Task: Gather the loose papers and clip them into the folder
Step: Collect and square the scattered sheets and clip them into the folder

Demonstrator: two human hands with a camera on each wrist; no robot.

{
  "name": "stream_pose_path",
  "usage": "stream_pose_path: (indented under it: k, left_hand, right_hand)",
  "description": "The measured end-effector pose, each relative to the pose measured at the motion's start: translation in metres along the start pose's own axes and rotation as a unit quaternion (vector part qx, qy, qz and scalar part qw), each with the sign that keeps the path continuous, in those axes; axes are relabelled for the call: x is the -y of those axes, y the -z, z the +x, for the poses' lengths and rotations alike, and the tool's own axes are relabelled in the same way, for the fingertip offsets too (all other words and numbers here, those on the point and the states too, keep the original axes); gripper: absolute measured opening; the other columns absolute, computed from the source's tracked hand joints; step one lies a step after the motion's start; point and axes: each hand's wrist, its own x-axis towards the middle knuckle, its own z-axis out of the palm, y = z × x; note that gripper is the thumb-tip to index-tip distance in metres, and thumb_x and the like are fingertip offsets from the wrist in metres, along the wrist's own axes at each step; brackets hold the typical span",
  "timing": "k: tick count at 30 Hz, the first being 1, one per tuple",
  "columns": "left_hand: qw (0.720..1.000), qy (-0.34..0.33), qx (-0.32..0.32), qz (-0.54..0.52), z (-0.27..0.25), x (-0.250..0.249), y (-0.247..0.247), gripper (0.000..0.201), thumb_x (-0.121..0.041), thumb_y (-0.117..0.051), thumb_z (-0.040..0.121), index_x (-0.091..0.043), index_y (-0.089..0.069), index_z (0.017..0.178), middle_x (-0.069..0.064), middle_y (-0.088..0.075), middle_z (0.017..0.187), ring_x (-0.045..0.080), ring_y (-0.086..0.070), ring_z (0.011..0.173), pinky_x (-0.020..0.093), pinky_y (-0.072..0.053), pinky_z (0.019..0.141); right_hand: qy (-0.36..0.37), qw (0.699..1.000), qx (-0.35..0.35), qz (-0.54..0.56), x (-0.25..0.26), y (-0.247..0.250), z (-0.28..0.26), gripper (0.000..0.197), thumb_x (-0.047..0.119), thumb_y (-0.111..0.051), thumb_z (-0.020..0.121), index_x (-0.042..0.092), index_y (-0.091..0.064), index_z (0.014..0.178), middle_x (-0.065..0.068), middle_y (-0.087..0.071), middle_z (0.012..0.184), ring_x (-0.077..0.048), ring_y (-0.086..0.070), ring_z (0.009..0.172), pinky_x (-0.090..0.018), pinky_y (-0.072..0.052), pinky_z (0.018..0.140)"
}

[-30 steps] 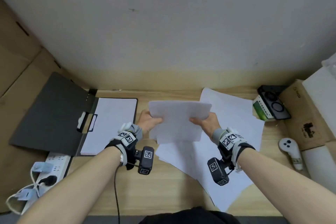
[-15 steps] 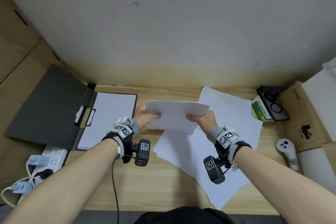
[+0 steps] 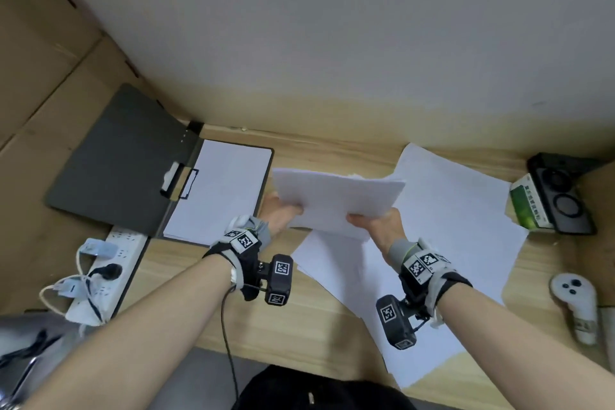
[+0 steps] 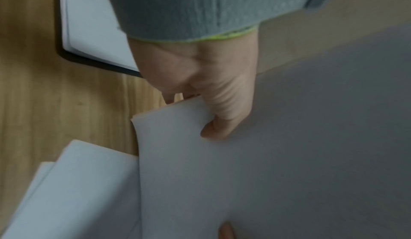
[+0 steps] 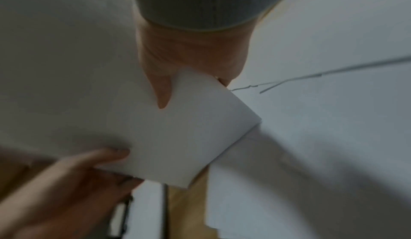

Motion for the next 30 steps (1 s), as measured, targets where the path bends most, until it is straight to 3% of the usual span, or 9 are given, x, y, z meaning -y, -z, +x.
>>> stream_pose_path:
  k: [4, 8, 12, 15, 17, 20, 23, 26, 30]
  left_hand:
    - [0.999, -0.019, 0.029, 0.007, 0.005, -0.003, 0.008, 0.022, 0.007, -0.063, 0.078, -0.008, -0.059, 0.094, 0.002, -0.062, 0.087, 0.013, -0.058, 0.079, 0.028, -0.048, 0.075]
    - [0.997, -0.024, 0.068, 0.025, 0.021, 0.008, 0.021, 0.021, 0.004, -0.064, 0.079, -0.007, -0.063, 0.097, 0.008, -0.064, 0.094, 0.019, -0.06, 0.084, 0.023, -0.047, 0.066]
    - [0.995, 0.0, 0.096, 0.012, 0.052, 0.018, 0.047, 0.039, -0.01, -0.07, 0.074, -0.005, -0.065, 0.112, 0.007, -0.071, 0.107, 0.022, -0.068, 0.095, 0.036, -0.056, 0.087]
    - [0.991, -0.009, 0.13, 0.026, 0.069, 0.03, 0.07, 0.038, -0.006, -0.07, 0.078, -0.003, -0.065, 0.116, 0.011, -0.072, 0.107, 0.026, -0.07, 0.098, 0.041, -0.057, 0.09]
    - [0.989, 0.002, 0.14, 0.044, 0.085, 0.041, 0.094, 0.027, -0.007, -0.07, 0.082, -0.003, -0.067, 0.109, 0.011, -0.073, 0.1, 0.026, -0.07, 0.092, 0.035, -0.057, 0.086]
    - [0.987, 0.025, 0.125, 0.101, 0.114, 0.057, 0.138, 0.011, -0.014, -0.071, 0.083, -0.003, -0.068, 0.085, 0.011, -0.071, 0.08, 0.021, -0.065, 0.068, 0.026, -0.053, 0.066]
    - [0.977, 0.093, 0.076, 0.178, 0.138, 0.069, 0.178, 0.016, -0.017, -0.061, 0.09, -0.004, -0.065, 0.084, 0.013, -0.072, 0.078, 0.023, -0.067, 0.056, 0.021, -0.051, 0.048]
    - [0.953, 0.119, 0.034, 0.276, 0.158, 0.086, 0.213, 0.024, -0.019, -0.05, 0.088, 0.002, -0.056, 0.096, 0.018, -0.071, 0.089, 0.035, -0.073, 0.077, 0.029, -0.052, 0.058]
    - [0.927, 0.128, 0.012, 0.353, 0.185, 0.106, 0.241, 0.059, -0.029, -0.05, 0.087, -0.003, -0.026, 0.135, 0.021, -0.059, 0.114, 0.038, -0.069, 0.092, 0.047, -0.058, 0.084]
  right_hand:
    - [0.003, 1.0, -0.012, 0.022, -0.002, -0.003, 0.008, 0.033, 0.001, -0.084, 0.069, 0.016, -0.072, 0.095, -0.004, -0.076, 0.098, -0.019, -0.07, 0.091, -0.031, -0.055, 0.085]
    - [-0.024, 0.999, -0.03, -0.014, -0.008, -0.016, 0.015, 0.025, 0.006, -0.083, 0.072, 0.012, -0.073, 0.094, -0.006, -0.076, 0.095, -0.025, -0.07, 0.091, -0.033, -0.054, 0.08]
    - [-0.026, 0.998, -0.054, -0.017, -0.002, -0.038, 0.029, 0.03, 0.013, -0.086, 0.071, 0.006, -0.074, 0.098, -0.008, -0.077, 0.092, -0.024, -0.074, 0.08, -0.036, -0.059, 0.074]
    - [-0.033, 0.996, -0.067, -0.048, -0.006, -0.063, 0.035, 0.025, 0.014, -0.085, 0.072, 0.011, -0.073, 0.094, -0.005, -0.076, 0.089, -0.025, -0.072, 0.078, -0.038, -0.059, 0.075]
    - [-0.054, 0.993, -0.086, -0.06, -0.013, -0.089, 0.039, 0.022, 0.015, -0.084, 0.074, 0.01, -0.073, 0.092, -0.006, -0.074, 0.083, -0.026, -0.07, 0.074, -0.037, -0.059, 0.069]
    - [-0.077, 0.99, -0.091, -0.075, -0.022, -0.132, 0.049, 0.019, 0.016, -0.082, 0.077, 0.009, -0.071, 0.091, -0.005, -0.071, 0.077, -0.024, -0.066, 0.068, -0.029, -0.053, 0.061]
    - [-0.084, 0.988, -0.101, -0.084, -0.03, -0.16, 0.055, 0.022, 0.016, -0.082, 0.078, 0.009, -0.07, 0.095, -0.004, -0.071, 0.079, -0.02, -0.065, 0.067, -0.028, -0.052, 0.063]
    - [-0.098, 0.986, -0.104, -0.092, -0.036, -0.189, 0.065, 0.024, 0.017, -0.083, 0.076, 0.01, -0.07, 0.096, -0.009, -0.073, 0.086, -0.025, -0.067, 0.074, -0.038, -0.058, 0.074]
    - [-0.121, 0.981, -0.1, -0.111, -0.039, -0.226, 0.081, 0.025, 0.018, -0.084, 0.075, 0.008, -0.071, 0.094, -0.009, -0.072, 0.085, -0.027, -0.068, 0.076, -0.041, -0.058, 0.075]
